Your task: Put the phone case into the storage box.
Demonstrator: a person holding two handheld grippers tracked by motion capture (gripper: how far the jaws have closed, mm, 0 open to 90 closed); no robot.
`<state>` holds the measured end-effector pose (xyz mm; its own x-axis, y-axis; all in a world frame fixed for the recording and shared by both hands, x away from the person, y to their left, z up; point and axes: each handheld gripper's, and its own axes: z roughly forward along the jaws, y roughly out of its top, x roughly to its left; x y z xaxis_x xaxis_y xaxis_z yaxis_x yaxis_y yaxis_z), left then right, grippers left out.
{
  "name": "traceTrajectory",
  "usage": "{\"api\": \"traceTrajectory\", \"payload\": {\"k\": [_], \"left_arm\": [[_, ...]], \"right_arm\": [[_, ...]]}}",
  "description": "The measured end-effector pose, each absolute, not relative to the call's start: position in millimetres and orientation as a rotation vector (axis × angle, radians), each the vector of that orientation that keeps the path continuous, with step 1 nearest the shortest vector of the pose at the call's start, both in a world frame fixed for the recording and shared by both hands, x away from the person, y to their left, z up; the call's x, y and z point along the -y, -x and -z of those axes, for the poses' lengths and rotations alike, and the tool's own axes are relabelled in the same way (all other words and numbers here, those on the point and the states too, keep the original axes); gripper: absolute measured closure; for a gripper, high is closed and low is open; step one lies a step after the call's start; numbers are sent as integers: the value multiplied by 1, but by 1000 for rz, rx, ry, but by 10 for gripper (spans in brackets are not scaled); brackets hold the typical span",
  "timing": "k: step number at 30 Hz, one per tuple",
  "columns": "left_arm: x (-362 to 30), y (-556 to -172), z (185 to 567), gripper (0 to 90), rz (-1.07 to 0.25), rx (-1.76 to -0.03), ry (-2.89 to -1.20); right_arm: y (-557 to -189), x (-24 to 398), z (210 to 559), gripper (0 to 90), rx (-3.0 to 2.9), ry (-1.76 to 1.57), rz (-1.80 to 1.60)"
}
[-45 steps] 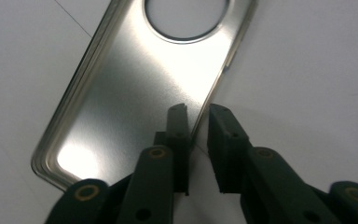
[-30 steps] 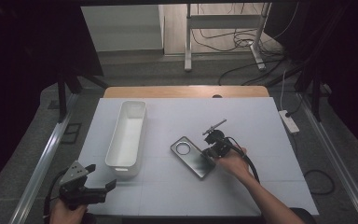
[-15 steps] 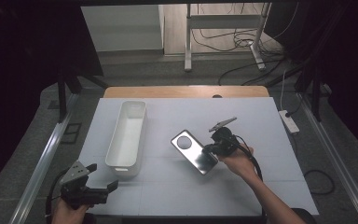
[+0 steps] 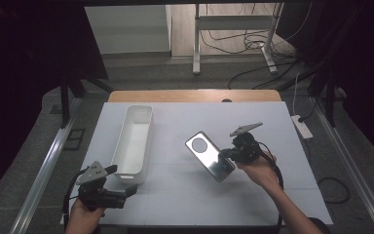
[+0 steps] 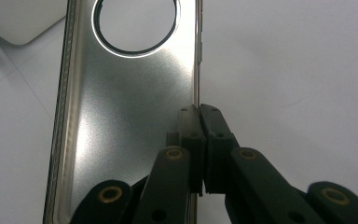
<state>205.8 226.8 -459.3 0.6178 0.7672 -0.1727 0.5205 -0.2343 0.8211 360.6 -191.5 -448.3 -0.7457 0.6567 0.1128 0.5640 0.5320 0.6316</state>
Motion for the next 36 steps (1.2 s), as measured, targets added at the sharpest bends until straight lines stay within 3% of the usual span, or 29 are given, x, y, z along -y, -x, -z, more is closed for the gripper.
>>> {"api": "traceTrajectory", "payload": {"k": [13, 36], "left_arm": [[-190, -231, 448, 0, -287, -890, -1901], [-141, -271, 442, 0, -183, -826, -1950]], "right_arm": [[-353, 203, 440, 887, -2574, -1059, -1005], [-349, 207, 431, 887, -2529, -1055, -1075]]}}
